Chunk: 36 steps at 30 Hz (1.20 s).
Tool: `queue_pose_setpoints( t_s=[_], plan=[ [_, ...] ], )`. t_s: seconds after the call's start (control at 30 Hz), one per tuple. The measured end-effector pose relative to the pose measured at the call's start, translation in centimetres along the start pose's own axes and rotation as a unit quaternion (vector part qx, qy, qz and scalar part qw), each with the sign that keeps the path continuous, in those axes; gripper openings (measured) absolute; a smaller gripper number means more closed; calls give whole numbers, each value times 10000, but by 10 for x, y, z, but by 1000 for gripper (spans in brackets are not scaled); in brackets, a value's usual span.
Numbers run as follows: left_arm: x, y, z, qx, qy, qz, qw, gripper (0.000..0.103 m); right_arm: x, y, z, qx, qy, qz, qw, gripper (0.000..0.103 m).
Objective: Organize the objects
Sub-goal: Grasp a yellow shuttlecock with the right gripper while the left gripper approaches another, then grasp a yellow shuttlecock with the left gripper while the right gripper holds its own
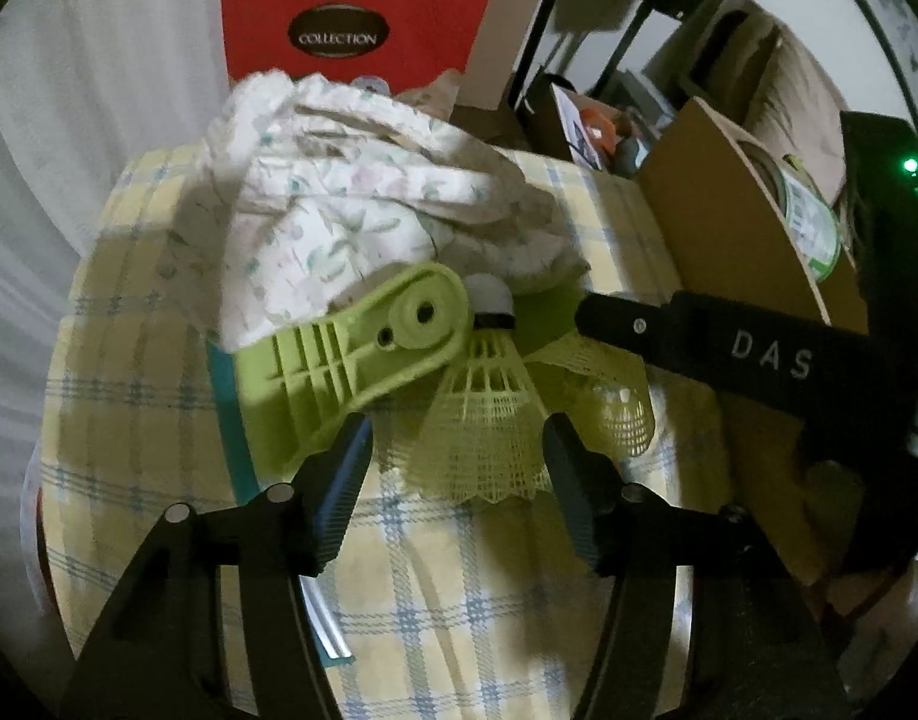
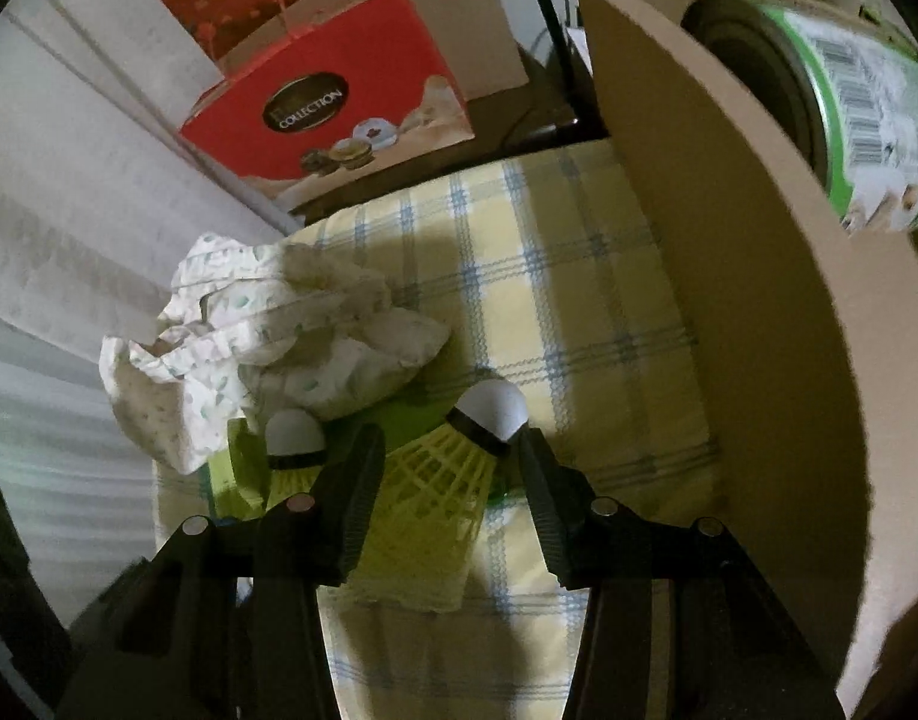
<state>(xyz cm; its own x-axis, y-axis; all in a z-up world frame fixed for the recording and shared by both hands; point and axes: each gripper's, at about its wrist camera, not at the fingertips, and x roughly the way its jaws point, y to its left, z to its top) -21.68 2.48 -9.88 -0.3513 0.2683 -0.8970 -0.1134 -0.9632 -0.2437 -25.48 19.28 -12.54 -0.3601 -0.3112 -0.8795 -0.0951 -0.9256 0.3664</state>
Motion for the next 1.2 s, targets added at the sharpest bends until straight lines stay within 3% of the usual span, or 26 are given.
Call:
queue_pose_setpoints(
  t_s=[0.1,0.4,0.73,0.8,0.93,1.0,1.2],
  plan=[
    [4,-4,-4,33,79,-59,9999,43,0,2,-2,-77,37,26,10000,45],
    [-6,-3,-12,-52,-32,-123,9999,19,-10,10,-6,-369,-168,154,9991,29],
    [-44,7,-25,-199,-369,-320,9986,12,-54,19,-23,-649,-572,347,9956,25],
    [-52,8,-28,-203,-437,-347,9982,2,-62,20,-26,-681,-616,390,9950,24],
    [-67,4,-30,-143,-548,-355,9978,2,-80,21,-32,-737,-731,477,9935,24],
    [-72,3,-31,-106,-587,-319,9977,2,-90,21,-36,-777,-780,512,9926,3],
    [-72,7,-39,-54,-485,-162,9987,2,-105,18,-49,-921,-773,420,9919,7]
  ],
)
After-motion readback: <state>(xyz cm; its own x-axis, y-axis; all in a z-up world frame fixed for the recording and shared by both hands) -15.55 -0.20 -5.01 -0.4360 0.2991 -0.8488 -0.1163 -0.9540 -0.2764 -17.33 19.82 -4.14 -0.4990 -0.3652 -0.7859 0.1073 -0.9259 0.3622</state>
